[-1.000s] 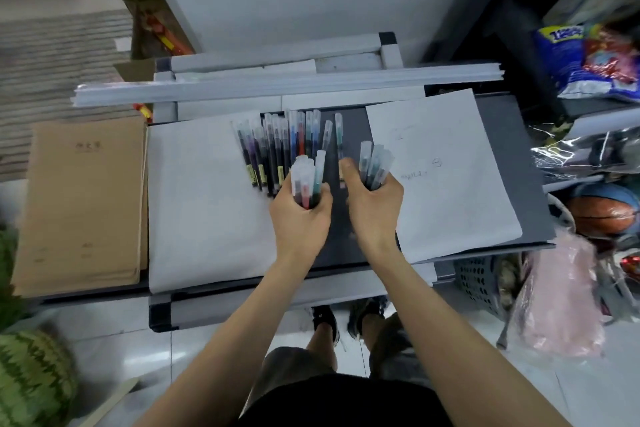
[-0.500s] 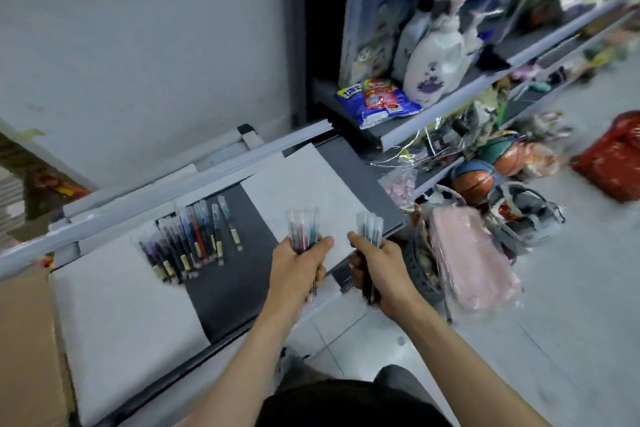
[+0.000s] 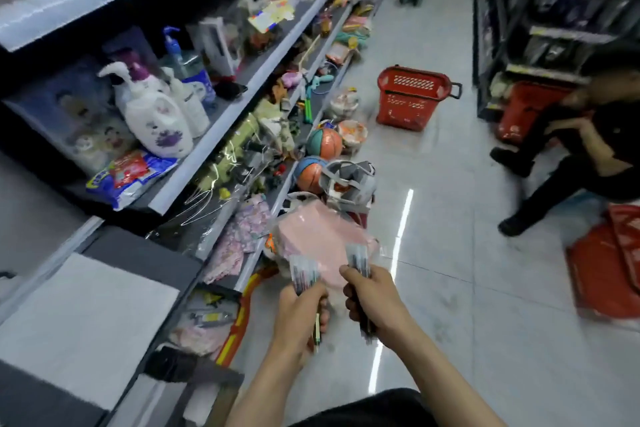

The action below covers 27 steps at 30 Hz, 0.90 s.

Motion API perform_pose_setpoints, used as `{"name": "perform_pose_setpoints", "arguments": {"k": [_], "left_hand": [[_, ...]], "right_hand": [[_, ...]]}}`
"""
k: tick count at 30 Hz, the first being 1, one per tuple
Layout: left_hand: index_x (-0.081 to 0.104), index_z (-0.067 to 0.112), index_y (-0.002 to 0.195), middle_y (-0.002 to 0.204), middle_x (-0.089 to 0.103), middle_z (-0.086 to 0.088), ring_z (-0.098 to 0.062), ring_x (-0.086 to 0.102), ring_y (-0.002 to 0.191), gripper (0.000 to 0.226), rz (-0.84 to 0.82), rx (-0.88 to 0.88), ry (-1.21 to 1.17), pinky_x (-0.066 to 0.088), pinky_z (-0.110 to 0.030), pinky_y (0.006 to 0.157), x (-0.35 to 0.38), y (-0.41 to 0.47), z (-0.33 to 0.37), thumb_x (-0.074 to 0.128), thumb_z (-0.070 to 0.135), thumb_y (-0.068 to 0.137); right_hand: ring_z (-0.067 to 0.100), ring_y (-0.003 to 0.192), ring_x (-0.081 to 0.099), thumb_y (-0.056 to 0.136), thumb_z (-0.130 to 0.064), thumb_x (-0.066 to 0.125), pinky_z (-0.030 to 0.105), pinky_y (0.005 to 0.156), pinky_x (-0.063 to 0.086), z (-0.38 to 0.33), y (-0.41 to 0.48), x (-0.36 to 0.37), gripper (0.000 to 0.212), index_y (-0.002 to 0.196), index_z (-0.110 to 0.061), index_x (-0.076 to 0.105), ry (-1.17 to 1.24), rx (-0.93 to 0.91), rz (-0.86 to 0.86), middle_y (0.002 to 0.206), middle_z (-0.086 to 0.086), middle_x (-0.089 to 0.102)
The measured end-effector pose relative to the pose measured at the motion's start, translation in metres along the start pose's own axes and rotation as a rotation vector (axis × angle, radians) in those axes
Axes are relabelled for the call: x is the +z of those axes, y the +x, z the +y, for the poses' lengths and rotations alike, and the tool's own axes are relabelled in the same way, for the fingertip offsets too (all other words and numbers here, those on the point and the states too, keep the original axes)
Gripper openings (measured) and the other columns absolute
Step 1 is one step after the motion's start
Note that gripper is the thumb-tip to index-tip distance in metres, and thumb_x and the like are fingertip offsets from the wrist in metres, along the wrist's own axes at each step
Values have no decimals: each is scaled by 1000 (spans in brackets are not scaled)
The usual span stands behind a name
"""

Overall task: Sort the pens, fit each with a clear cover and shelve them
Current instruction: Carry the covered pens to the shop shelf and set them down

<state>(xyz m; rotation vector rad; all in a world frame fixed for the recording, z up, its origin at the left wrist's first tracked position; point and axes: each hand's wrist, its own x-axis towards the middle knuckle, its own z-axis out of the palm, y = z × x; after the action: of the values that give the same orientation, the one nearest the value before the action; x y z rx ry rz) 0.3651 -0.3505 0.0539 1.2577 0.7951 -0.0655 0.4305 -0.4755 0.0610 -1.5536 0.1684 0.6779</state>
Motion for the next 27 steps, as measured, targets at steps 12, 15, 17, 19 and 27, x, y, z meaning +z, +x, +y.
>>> {"name": "perform_pose_setpoints", "arguments": {"k": [12,15,17,19,27], "left_hand": [[55,9,87,66,48,-6,-18,40,47,11,-182,-142,218,31,-26,42,164,71,1,65,10,93],[55,11,80,59,47,-5,-17,41,46,18,-216,-137,285,31,-26,42,192,106,13,68,9,92],[54,12,81,58,46,-3,-16,41,46,18,-240,-126,314,32,-26,43,211,137,27,69,9,92],[53,12,84,62,45,-3,-15,41,47,18,-256,-119,308,32,-26,42,231,170,45,69,11,92],[57,9,89,65,49,-5,-16,43,47,16,-249,-110,284,35,-28,44,313,289,116,71,16,85]], "right_hand": [[18,51,33,98,-22,58,31,48,29,10,52,-155,24,79,-19,45,83,99,282,62,2,38],[19,50,38,98,-24,60,31,49,33,-8,88,-175,25,77,-19,48,54,125,310,62,3,43],[19,52,42,96,-26,61,32,51,35,-27,116,-189,25,76,-19,48,30,127,321,62,3,46],[20,54,43,95,-28,62,33,52,37,-51,146,-204,24,76,-19,49,10,131,339,63,3,49],[19,50,38,97,-22,62,28,45,34,-131,258,-261,27,77,-15,46,-22,102,425,62,5,43]]}}
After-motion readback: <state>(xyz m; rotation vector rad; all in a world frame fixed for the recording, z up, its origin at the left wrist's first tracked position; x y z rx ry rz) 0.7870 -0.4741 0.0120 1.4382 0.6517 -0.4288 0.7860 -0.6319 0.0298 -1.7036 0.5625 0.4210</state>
